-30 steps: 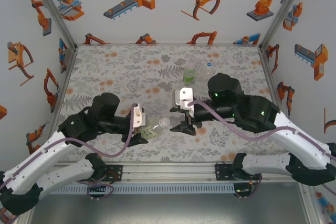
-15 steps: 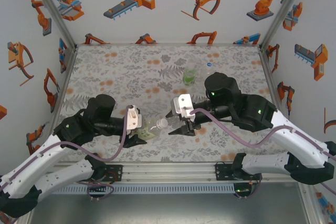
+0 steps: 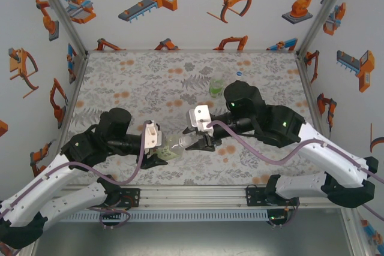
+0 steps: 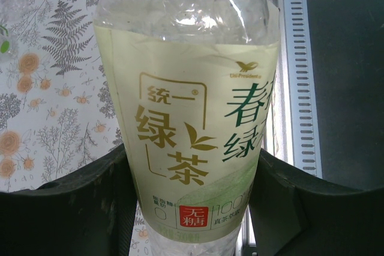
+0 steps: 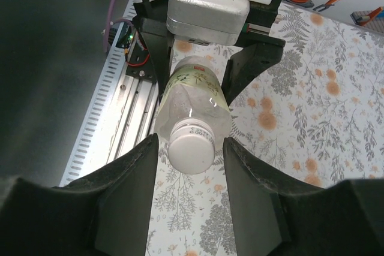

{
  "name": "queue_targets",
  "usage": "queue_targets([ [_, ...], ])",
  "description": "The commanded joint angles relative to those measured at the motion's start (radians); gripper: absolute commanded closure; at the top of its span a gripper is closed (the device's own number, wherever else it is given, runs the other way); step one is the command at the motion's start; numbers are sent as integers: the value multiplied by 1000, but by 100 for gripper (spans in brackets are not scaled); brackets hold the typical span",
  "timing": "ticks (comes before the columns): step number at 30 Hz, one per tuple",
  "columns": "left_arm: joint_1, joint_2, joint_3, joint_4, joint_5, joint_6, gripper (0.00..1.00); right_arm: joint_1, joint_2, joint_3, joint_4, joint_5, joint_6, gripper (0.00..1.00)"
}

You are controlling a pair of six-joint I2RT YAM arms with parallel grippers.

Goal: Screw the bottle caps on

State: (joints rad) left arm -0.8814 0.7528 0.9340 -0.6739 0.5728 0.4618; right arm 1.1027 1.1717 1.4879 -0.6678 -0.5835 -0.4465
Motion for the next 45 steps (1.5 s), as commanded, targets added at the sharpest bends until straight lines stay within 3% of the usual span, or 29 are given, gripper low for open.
queue_targets([
  [1, 2, -4, 16, -14, 22, 3, 100, 2, 3, 9, 14, 5, -17, 56],
  [9, 2, 1, 21, -15, 24, 6, 100, 1, 0, 6, 1, 27, -17, 61],
  [35, 2, 14, 36, -12, 26, 9, 100, 3, -12, -1, -29, 37, -1, 56],
  [45, 2, 25, 38, -6, 35, 9, 100, 3, -15, 0, -52, 56, 0, 59],
])
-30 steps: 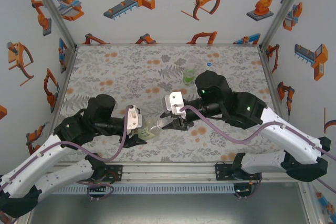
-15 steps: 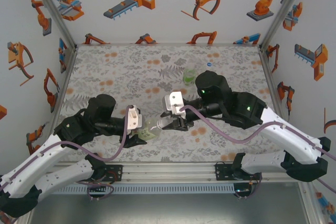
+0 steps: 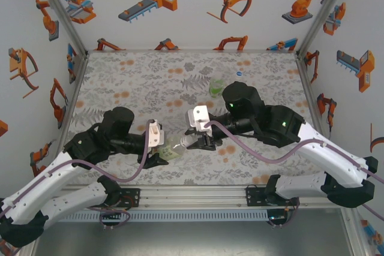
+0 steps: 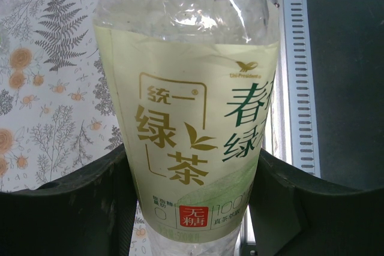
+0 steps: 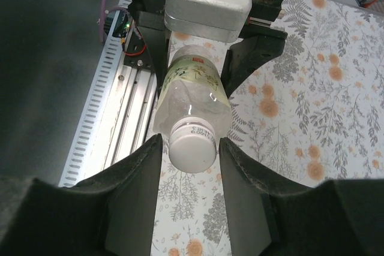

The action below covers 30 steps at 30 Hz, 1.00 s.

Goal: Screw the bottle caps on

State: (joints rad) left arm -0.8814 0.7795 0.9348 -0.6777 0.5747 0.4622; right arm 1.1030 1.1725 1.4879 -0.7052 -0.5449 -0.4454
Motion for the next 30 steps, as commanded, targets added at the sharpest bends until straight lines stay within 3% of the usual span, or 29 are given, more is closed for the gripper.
queue_targets([
  [1, 2, 0, 38, -2, 33, 7, 100, 4, -18, -2, -13, 19, 0, 60],
  [7, 2, -1, 38, 11, 29, 3, 100, 3, -17, -14, -6, 47, 74, 76],
  [10, 2, 0, 38, 19, 18, 2, 100, 3, -28, -46, 48, 98, 236, 83],
  [18, 2, 0, 21, 52, -61, -4, 100, 3, -90, -191, 166, 401, 1025, 97],
  [25, 2, 29, 8, 101, -90, 2, 100, 3, -103, -261, 33, 510, 1746, 98],
  [27, 2, 42, 8, 113, -93, 1, 100, 1, -111, -293, 46, 506, 1862, 98],
  [30, 2, 58, 9, 127, -91, -2, 100, 2, -112, -291, 44, 522, 1891, 94],
])
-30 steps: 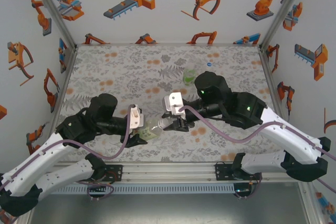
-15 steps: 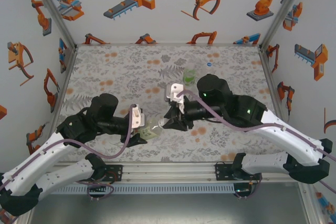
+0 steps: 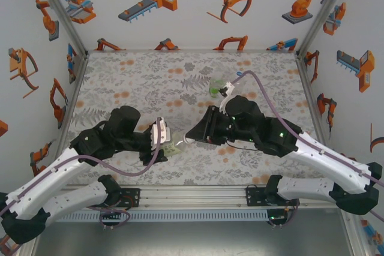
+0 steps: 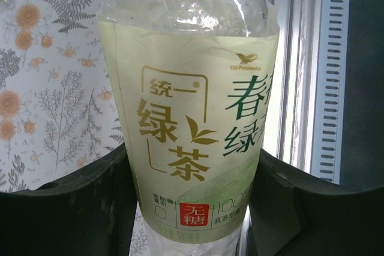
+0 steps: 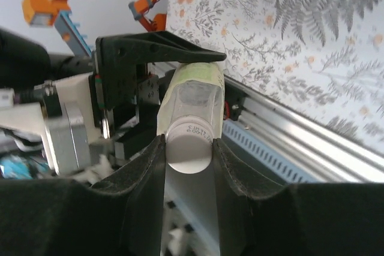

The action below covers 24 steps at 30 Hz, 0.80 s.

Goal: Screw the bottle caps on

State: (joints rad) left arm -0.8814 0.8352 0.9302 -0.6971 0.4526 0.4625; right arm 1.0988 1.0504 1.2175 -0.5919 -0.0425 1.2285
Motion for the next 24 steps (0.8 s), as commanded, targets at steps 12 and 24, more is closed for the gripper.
queue_targets([
  [12, 2, 17, 10, 151, 54, 3, 100, 4, 13, 158, -142, 135, -220, 40],
  [24, 2, -13, 11, 124, 115, -4, 100, 3, -16, 234, -32, -173, -1131, 34],
])
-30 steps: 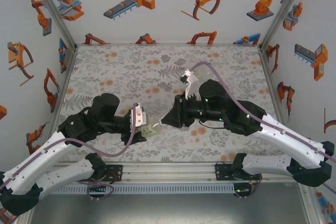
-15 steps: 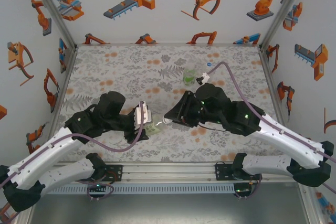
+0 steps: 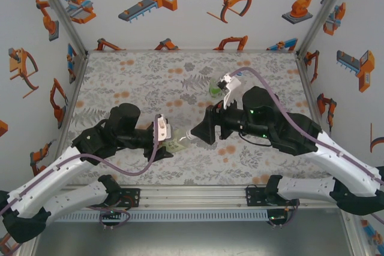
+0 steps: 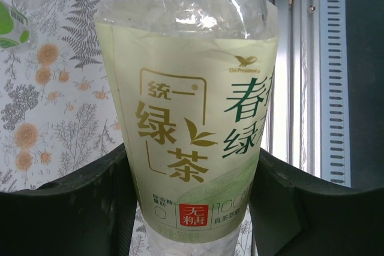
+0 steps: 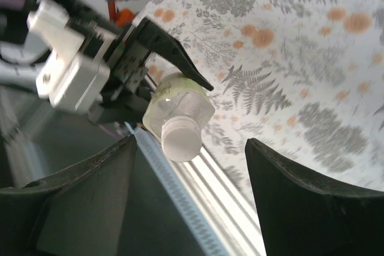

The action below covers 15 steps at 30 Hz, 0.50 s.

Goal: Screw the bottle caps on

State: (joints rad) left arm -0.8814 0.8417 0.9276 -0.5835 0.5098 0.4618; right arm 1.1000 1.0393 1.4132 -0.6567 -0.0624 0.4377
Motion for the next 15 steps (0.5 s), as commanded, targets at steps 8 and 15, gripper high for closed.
queue_targets([
  [8, 2, -44, 19, -17, 105, -27, 100, 1, 59, 119, -107, -440, -845, 40],
  [15, 2, -67, 20, -17, 84, -26, 100, 1, 77, 109, -91, -449, -904, 44],
])
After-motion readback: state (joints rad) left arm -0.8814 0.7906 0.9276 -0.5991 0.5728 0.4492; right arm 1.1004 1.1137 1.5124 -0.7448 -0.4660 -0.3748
